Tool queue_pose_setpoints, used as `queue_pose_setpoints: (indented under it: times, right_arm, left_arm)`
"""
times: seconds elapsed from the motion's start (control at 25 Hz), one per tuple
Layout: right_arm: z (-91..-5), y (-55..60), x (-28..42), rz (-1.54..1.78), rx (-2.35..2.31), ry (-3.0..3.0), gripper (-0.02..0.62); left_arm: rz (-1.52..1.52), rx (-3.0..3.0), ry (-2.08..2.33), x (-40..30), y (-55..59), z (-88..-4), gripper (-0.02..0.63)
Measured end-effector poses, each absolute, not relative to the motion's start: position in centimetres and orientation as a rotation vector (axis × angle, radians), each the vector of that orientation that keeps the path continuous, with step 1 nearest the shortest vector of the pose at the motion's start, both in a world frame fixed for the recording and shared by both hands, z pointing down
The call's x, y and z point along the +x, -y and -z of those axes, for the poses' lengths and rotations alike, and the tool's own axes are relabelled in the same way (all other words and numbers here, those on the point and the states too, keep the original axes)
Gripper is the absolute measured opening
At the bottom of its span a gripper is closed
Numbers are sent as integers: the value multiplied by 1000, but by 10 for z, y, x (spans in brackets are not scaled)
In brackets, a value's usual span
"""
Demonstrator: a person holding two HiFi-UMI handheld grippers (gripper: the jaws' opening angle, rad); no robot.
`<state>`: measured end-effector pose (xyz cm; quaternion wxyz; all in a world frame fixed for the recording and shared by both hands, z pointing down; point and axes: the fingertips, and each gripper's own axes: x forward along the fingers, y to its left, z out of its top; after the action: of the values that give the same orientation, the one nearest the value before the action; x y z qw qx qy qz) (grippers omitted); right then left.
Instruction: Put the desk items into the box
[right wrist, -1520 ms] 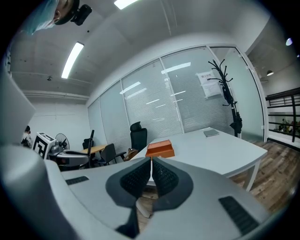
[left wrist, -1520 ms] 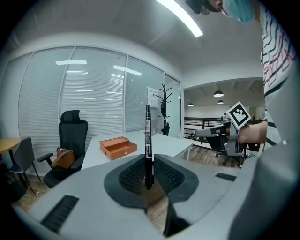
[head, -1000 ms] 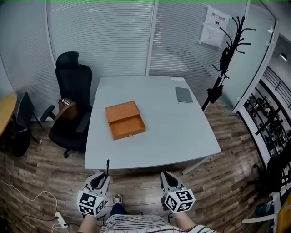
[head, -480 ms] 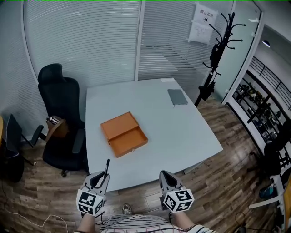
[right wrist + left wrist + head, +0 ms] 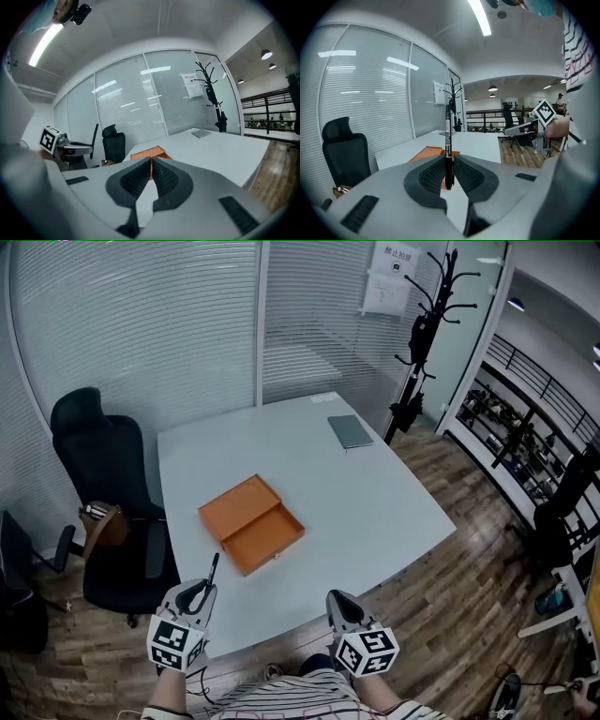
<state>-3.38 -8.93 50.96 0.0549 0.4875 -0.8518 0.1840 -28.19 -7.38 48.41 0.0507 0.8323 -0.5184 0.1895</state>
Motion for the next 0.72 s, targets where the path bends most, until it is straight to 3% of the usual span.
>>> queue_pose_setpoints:
  times: [0.72]
  right_arm:
    - [-517, 151, -14, -569, 1468, 2582, 26]
  left_arm:
    - [-862, 2693, 1446, -242, 197, -480, 67]
